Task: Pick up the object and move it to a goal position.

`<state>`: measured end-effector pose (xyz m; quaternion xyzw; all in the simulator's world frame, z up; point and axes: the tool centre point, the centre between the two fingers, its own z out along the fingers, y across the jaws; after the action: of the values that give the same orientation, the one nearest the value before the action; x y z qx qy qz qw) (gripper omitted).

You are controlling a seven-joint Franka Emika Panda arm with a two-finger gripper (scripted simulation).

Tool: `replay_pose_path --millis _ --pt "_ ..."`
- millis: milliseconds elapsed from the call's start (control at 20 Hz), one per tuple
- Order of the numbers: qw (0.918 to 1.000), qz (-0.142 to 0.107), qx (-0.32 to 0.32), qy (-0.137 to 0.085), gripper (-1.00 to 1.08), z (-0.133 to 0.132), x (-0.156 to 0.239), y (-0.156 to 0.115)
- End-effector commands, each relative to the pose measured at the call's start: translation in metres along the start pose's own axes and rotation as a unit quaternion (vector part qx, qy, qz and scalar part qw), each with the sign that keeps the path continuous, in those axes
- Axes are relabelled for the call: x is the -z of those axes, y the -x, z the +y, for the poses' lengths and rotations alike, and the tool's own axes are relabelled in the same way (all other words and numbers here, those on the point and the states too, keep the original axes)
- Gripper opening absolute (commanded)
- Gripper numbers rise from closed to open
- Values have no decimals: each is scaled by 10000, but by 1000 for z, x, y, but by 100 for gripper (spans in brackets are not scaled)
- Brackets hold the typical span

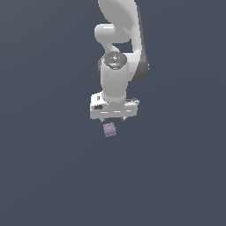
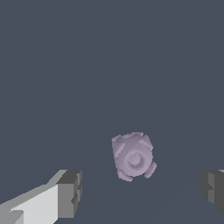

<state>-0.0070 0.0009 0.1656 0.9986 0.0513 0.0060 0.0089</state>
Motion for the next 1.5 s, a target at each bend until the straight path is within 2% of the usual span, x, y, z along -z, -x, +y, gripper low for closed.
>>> replay_pose_path --millis 0,750,1200,1450 --pt "10000 -7 71 -5 100 2 -6 2" --pt "9960 -44 887 -88 100 15 -71 25" --pt "9955 -51 938 -95 100 16 -78 27" --pt "9954 -49 947 -96 100 16 -97 28"
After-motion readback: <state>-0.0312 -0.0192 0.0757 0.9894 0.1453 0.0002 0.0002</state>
